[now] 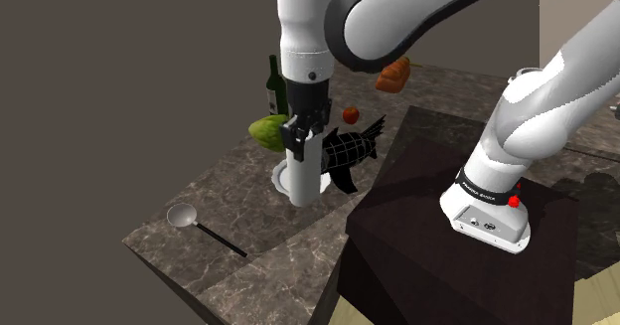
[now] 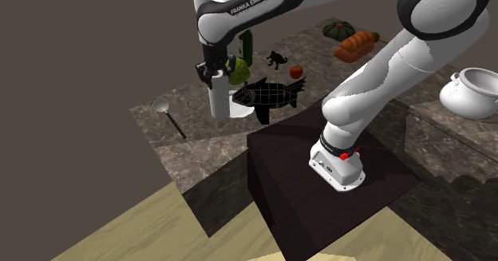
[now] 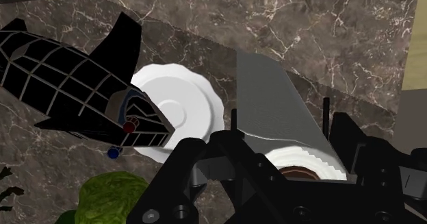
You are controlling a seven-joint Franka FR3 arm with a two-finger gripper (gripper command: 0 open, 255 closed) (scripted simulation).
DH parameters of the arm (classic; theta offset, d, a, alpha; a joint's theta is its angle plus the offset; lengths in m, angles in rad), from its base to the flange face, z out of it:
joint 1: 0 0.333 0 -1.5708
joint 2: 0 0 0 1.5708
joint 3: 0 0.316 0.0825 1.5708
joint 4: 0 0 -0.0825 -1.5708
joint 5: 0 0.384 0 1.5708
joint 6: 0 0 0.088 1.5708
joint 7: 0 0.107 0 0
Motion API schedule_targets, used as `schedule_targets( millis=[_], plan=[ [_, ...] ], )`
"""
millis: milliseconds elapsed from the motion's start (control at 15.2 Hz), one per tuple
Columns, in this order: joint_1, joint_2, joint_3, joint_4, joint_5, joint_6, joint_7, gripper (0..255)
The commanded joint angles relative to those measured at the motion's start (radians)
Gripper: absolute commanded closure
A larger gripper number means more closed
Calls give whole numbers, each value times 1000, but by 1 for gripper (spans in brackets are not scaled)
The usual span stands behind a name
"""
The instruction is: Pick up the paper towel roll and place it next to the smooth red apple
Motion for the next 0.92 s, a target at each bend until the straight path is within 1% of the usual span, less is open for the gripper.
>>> schedule_targets(
  millis=[0,858],
  plan=[
    [0,-12,-8,18,1,-31,-4,255],
    [-1,-64,-48,153,-4,-214,-5,255]
  ],
)
